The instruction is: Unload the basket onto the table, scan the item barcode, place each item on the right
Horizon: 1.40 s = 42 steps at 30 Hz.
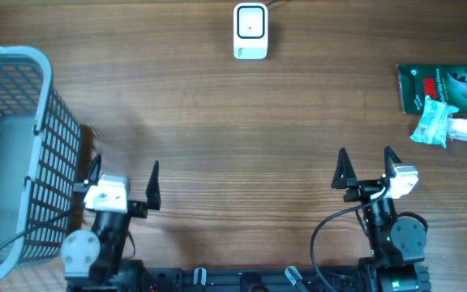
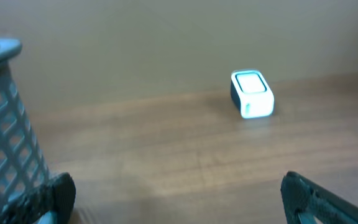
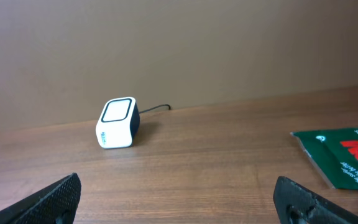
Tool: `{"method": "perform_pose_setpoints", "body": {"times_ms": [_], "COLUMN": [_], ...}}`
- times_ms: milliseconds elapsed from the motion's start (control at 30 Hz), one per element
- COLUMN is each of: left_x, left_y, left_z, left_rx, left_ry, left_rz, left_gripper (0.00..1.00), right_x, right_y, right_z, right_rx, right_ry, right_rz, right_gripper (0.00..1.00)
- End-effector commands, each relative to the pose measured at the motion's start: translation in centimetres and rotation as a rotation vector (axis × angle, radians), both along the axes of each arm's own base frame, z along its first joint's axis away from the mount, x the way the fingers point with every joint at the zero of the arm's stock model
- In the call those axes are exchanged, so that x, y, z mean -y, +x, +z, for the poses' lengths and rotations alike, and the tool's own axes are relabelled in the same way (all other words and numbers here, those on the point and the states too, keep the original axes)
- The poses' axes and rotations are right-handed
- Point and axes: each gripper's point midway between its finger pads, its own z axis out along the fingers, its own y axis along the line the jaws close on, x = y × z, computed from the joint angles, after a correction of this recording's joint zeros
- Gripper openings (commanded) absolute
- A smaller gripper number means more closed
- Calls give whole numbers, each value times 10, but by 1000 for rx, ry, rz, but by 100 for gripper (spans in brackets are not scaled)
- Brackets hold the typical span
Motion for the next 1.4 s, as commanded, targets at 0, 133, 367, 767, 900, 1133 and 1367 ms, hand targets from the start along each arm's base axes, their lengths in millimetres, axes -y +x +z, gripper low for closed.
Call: {"method": "perform_pose_setpoints", "body": {"times_ms": [0,133,367,767,900,1133,1367], "left_x": [7,0,-14,-14,-14,-14,-14], "left_y": [14,27,28,28,28,28,28], "left_z": [-22,-48,-69,-69,-68,-68,-68], "left_rx": [72,115,26,15,17,17,17], "left_ry": [76,63,-7,-127,-127,-127,-127], "left_rz": [-55,-22,65,75,75,75,75], "left_gripper": [100,100,100,100,100,100,100], "right_x": [1,1,1,1,1,1,1], "right_y": [0,0,0,0,0,0,0], "right_z": [2,2,2,2,2,2,2], "right_rx": [11,11,11,11,11,11,11], "right_ry": [-16,-16,-16,-16,-16,-16,-16], "right_rz": [-9,-9,-9,-9,-9,-9,-9], "right_gripper": [100,100,100,100,100,100,100]}}
